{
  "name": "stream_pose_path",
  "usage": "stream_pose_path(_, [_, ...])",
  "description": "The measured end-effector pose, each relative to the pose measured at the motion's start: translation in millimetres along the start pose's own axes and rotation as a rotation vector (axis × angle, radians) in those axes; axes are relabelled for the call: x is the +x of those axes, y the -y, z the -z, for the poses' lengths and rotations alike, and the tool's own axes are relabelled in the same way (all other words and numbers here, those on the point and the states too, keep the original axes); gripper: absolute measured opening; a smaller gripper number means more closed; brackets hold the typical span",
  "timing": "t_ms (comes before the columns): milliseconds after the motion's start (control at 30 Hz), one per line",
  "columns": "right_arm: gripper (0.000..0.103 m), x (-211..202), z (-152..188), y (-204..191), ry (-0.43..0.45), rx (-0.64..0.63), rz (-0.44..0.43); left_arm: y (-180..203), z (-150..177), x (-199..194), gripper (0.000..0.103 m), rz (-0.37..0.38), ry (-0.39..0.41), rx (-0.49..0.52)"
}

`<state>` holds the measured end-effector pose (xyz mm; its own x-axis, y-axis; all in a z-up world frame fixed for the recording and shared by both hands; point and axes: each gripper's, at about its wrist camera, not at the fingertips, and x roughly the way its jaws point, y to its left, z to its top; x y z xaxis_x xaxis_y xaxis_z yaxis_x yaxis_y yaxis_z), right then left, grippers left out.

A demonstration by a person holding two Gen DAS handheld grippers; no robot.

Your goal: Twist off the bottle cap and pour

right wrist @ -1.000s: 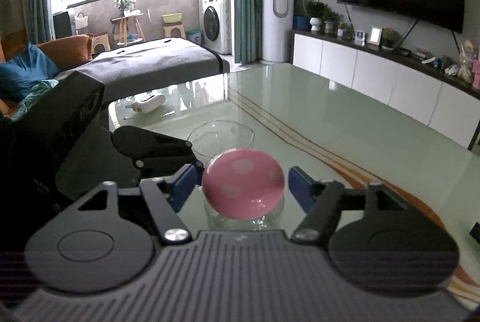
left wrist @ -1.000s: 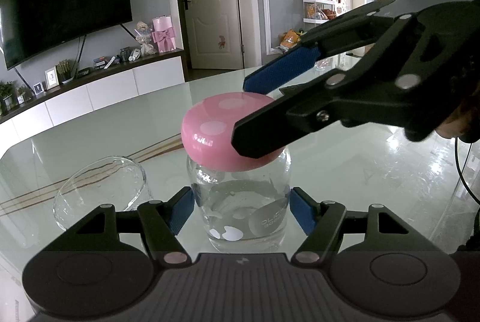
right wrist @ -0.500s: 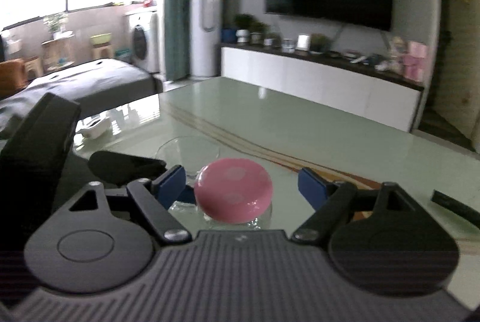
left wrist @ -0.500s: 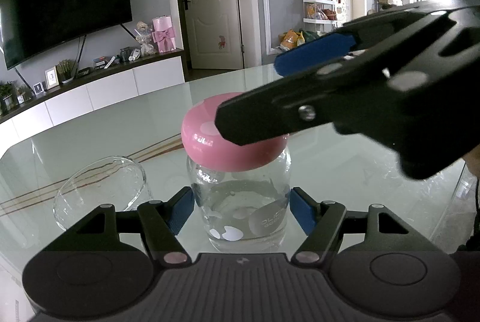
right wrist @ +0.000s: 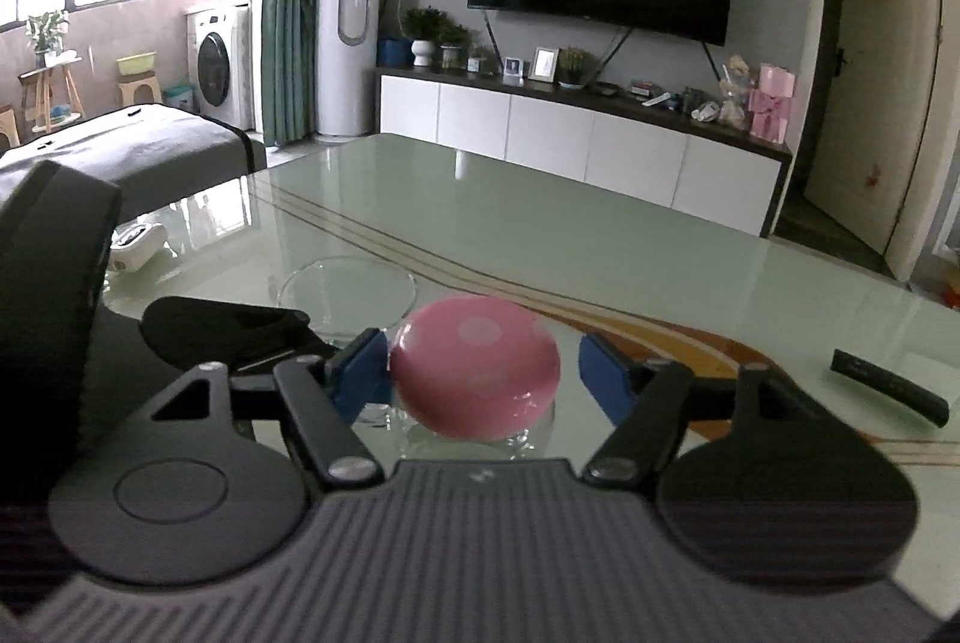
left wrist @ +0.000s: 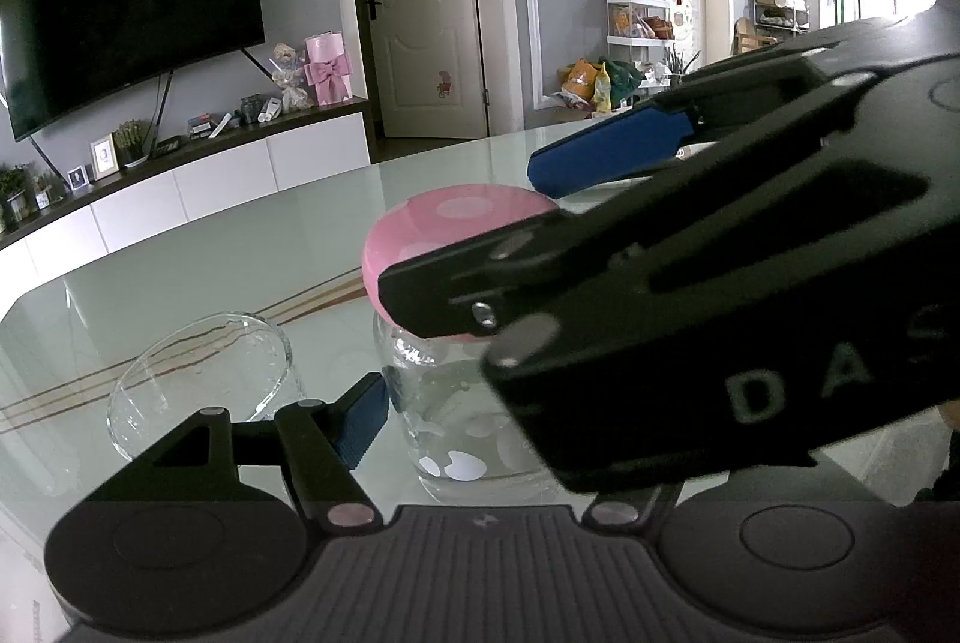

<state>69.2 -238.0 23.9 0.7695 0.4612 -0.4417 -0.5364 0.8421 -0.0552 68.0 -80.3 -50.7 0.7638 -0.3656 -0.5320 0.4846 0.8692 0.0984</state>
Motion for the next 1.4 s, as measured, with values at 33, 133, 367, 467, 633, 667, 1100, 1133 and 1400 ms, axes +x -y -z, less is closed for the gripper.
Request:
stream_pose_path(33, [0.067, -0.1, 0.5, 0.2, -0.001, 0.002, -0.004, -0.1, 0.1, 0.0, 0.073, 0.000, 0.000, 0.000])
stream_pose_path(133, [0.065, 0.4, 0.9, 0.8, -0.003, 0.004, -0.017, 0.3, 0.0, -0.1, 0.073, 0.000, 0.000, 0.000])
stream_pose_path(367, [0.064, -2.9, -0.9, 3.3, -0.001, -0.008, -0.046, 1.1, -0.2, 0.1, 0.073, -0.001, 0.000, 0.001])
stream_pose_path(467, [0.064, -4.1, -2.3, 4.3, 0.001, -0.024, -0.066, 1.2, -0.4, 0.2, 0.073, -0.001, 0.000, 0.001])
stream_pose_path(633, [0.064, -3.1, -4.4, 12.3, 0.006, -0.033, -0.123, 1.2, -0.6, -0.2, 0.073, -0.001, 0.000, 0.000])
stream_pose_path(667, [0.064, -3.0, -4.5, 14.2, 0.007, -0.033, -0.133, 1.4, -0.7, -0.3, 0.073, -0.001, 0.000, 0.000])
stream_pose_path(1100, [0.064, -2.8, -7.6, 28.2, 0.012, -0.078, -0.228, 0.8, -1.2, -1.0, 0.073, 0.000, 0.000, 0.001])
stream_pose_path(1133, [0.064, -2.7, -8.3, 29.7, 0.011, -0.082, -0.241, 0.9, -1.2, -1.0, 0.073, 0.000, -0.001, 0.001])
stream_pose_path(1400, [0.064, -1.8, -11.2, 38.2, 0.008, -0.093, -0.300, 0.5, -1.9, -0.9, 0.073, 0.000, -0.001, 0.001])
